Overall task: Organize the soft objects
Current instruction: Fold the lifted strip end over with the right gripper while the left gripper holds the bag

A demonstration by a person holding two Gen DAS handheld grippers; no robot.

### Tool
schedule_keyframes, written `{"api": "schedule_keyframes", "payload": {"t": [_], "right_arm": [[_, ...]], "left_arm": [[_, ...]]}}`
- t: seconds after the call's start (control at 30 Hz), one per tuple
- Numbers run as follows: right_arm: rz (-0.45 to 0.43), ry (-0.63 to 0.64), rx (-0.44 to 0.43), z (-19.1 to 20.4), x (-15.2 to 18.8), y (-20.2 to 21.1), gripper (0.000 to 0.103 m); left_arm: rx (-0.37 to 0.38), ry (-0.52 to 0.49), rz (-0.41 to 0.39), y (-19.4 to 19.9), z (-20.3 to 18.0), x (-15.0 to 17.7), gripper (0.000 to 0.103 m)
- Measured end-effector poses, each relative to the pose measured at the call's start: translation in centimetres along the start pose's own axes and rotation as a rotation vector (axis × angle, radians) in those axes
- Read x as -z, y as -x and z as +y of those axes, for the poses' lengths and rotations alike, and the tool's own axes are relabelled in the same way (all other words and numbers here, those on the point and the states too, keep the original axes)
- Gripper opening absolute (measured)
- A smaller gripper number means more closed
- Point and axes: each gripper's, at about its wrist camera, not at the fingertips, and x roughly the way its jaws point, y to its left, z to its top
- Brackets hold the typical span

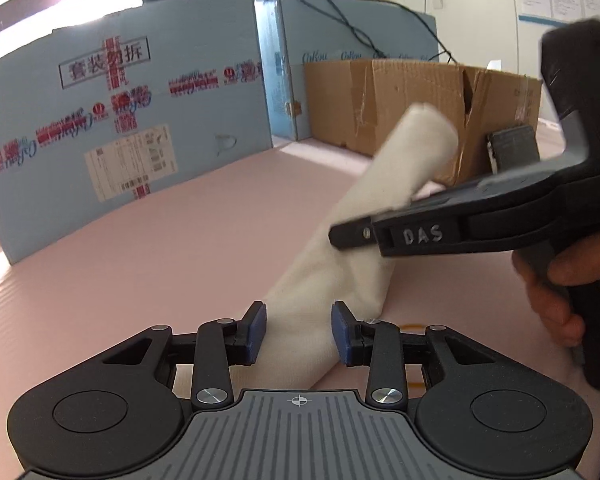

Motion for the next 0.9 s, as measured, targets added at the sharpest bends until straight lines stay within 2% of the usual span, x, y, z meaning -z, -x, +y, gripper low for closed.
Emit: {"api": "schedule_keyframes", "payload": {"t": [0.13,0.23,0.3,0.33,0.4,0.5,0.6,0.63,0.67,0.73,0.8,0.9], "right_arm": [[-0.071,0.267,-0.105,3.5,0.2,1.4,0.012],[-0.04,0.287,-0.13,3.9,0.1,1.0,0.012],[-0.028,0.322,-0.092,4.3,0.1,0.7,0.012],[-0.023,0.345,-0.08,4.5,0.1,0.6,0.012],[-0.012,0.381,-0.079,5.0,0.3,0.5,0.012],[0.004,0.531,-0.051,7.1,1.1,0.2,0.012],[0.034,0.695,-0.027,9.2,2.4,-0.2,0.013],[0.045,0.757,-0.012,10.0,3.0,-0.3,0.013],[0.046,0.796,0.001,10.5,3.3,-0.4,0.013],[0.039,0.88,0.031,11.4,4.1,-0.3,0.014],[0.027,0.935,0.05,11.9,4.8,-0.3,0.014],[0.015,0.972,0.055,12.4,5.5,0.0,0.018]], "left_arm": [[0.04,0.04,0.0,-0.1,1.0,0.0,0.035],[0.034,0.031,-0.011,0.2,1.0,0.0,0.036],[-0.01,-0.012,-0.034,1.5,0.9,0.2,0.041],[-0.015,-0.02,-0.046,2.6,1.2,0.5,0.046],[-0.002,-0.001,-0.065,4.8,2.1,1.2,0.047],[0.067,0.215,-0.076,6.4,5.5,3.3,0.047],[0.145,0.382,-0.117,6.9,7.5,4.9,0.048],[0.193,0.438,-0.157,7.3,8.1,5.2,0.052],[0.233,0.493,-0.192,7.7,8.5,5.2,0.066],[0.254,0.593,-0.225,8.0,9.2,5.1,0.082],[0.273,0.658,-0.234,7.7,9.7,5.0,0.082],[0.235,0.678,-0.209,7.0,9.7,4.9,0.08]]}}
